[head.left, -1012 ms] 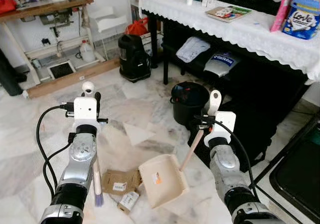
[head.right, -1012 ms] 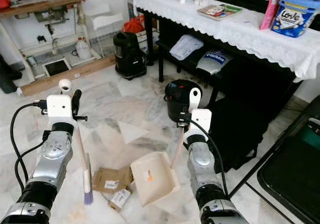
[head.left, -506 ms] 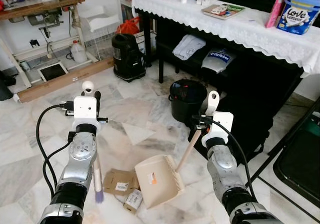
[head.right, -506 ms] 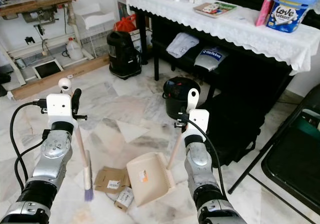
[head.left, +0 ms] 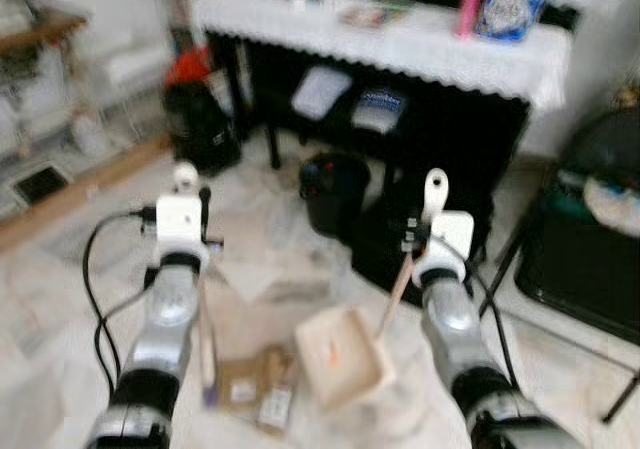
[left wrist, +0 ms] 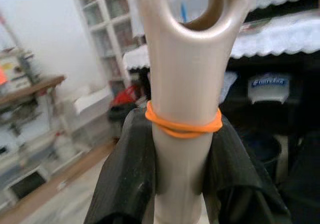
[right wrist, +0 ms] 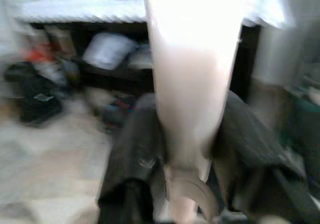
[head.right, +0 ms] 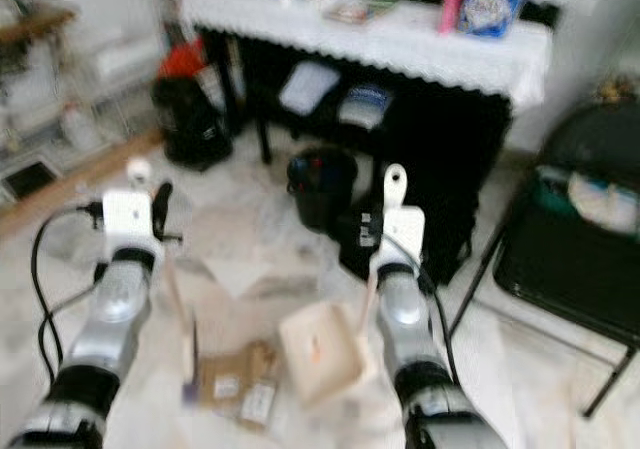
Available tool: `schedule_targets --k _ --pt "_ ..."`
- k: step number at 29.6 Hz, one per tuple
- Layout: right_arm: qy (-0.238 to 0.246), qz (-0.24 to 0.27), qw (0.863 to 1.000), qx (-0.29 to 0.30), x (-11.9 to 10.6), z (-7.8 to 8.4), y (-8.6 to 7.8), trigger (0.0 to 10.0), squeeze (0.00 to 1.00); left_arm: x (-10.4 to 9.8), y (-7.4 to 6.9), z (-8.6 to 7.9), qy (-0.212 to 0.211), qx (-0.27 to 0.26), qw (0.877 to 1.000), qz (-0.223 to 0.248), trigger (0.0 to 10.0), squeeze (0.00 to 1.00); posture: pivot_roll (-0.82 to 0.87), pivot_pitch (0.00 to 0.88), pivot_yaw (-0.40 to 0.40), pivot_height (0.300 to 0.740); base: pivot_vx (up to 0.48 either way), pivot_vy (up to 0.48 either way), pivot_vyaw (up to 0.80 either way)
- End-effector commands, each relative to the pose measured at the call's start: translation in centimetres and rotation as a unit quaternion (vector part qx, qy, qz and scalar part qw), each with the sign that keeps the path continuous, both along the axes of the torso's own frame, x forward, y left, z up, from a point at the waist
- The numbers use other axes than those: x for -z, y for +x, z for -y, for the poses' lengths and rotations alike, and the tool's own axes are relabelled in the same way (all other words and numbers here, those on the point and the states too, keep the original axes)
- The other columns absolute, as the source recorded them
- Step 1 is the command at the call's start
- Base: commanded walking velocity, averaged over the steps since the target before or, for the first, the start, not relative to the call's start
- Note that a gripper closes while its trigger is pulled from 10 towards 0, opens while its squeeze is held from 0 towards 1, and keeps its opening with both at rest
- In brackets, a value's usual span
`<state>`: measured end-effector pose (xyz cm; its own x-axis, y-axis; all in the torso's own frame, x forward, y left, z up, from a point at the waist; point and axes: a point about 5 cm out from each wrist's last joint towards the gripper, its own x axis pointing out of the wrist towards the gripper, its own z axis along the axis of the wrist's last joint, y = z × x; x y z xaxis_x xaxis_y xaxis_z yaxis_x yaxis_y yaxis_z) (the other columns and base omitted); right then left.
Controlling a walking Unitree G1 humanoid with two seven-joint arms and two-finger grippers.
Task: Sweep floor
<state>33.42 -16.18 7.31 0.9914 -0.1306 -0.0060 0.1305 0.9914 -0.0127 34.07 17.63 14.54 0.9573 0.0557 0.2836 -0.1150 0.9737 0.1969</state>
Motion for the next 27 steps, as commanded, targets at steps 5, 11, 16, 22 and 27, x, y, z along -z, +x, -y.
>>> schedule_targets --k 5,11,16,22,27 --pt "0.008 0.023 1.000 -0.015 -1.2 -1.7 0.7 10.0 0.00 0.2 -0.4 -1.3 0.005 -0.016 1.000 0.003 10.0 0.00 0.02 0.000 0.041 0.740 0.000 0.480 0.00" --pt "0.006 0.028 1.000 -0.012 -1.2 -1.6 0.7 10.0 0.00 0.9 -0.5 -1.3 0.006 -0.015 1.000 -0.009 10.0 0.00 0.02 0.000 0.042 0.740 0.000 0.480 0.00" --pt "0.003 0.028 1.000 -0.009 -1.3 -1.5 0.7 10.0 0.00 1.4 -0.7 -1.7 0.008 -0.018 1.000 -0.016 10.0 0.00 0.02 0.000 0.041 0.740 0.000 0.480 0.00" --pt "0.004 0.029 1.000 -0.010 -1.3 -1.5 0.7 10.0 0.00 1.6 -0.8 -1.8 0.010 -0.022 1.000 -0.019 10.0 0.00 0.02 0.000 0.040 0.740 0.000 0.480 0.00" --pt "0.003 0.029 1.000 -0.012 -1.3 -1.5 0.8 10.0 0.00 1.6 -0.8 -2.2 0.010 -0.025 0.999 -0.019 10.0 0.00 0.02 0.000 0.039 0.740 0.000 0.480 0.00"
